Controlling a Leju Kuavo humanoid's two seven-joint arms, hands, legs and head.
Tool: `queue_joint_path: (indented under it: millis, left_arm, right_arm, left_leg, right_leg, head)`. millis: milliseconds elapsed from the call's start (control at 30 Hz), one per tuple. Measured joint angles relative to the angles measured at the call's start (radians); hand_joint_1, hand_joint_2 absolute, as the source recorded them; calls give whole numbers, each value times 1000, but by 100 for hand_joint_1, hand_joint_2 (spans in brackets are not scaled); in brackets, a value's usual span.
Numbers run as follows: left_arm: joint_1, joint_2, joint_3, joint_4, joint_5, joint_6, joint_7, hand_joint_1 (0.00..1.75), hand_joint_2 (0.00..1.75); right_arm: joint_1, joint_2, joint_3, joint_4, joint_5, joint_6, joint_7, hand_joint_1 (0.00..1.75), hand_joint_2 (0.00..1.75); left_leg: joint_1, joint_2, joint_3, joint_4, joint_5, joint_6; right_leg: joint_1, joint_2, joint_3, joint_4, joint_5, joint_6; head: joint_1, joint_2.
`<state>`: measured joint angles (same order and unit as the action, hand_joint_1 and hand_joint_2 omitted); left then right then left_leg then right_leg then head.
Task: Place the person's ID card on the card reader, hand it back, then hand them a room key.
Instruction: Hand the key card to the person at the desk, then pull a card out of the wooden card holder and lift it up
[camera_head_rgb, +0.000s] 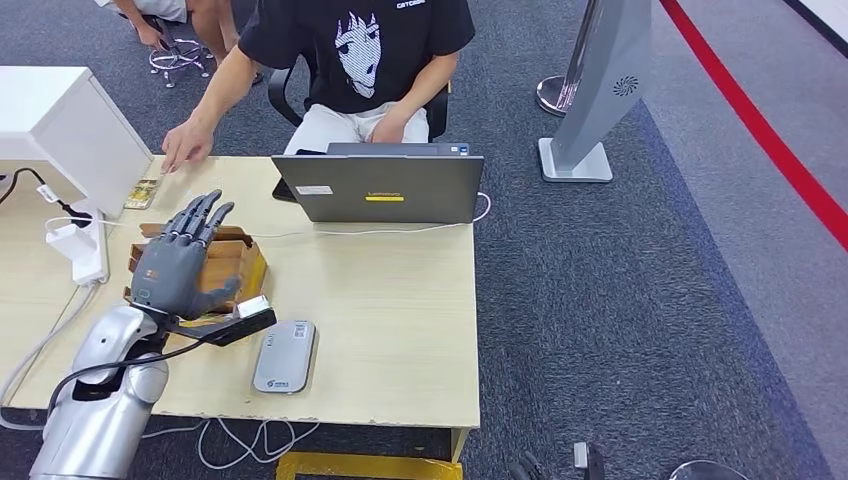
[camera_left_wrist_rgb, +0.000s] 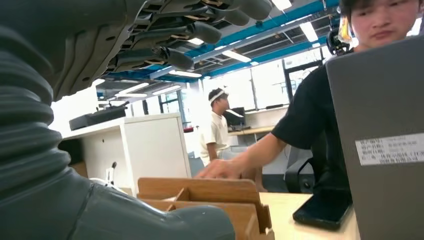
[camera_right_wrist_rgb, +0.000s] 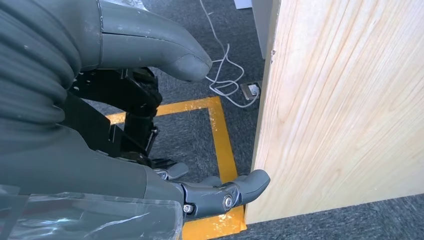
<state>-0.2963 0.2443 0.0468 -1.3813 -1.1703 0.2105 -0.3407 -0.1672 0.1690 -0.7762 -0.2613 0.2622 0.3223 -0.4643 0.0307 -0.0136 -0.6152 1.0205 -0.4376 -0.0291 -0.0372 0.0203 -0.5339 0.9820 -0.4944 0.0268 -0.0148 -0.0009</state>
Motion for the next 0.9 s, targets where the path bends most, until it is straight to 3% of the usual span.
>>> queue_joint_path:
  millis: [233,467,667,900]
  left_arm:
    - [33,17,-20,-7,22,-22,-8,0,175]
    - [153,84,-72,-26,57,-45,-27,0,175]
    - [160,89,-76,-25,56,-44,-24,0,175]
    - [209,150,-100,-16,32,-23,13,0,175]
  right_arm:
    - [1,0,0,0,-2,1,-2,0,175]
    - [8,-1,-1,1,-7,3,-12,0,175]
    - [8,-2,-1,1,-7,3,-12,0,175]
    - [10,-4,-2,2,-7,3,-13,0,175]
  left_leg:
    - [0,1,0,0,0,0]
    - [0,2,1,0,0,0]
    - [0,2,0,0,0,0]
    - [0,2,1,0,0,0]
  right_leg:
    - [0,0,1,0,0,0]
    - [0,2,0,0,0,0]
    - [0,2,0,0,0,0]
    - [0,1,1,0,0,0]
  head:
    - [0,0]
    - [0,0]
    - [0,0]
    - [0,0]
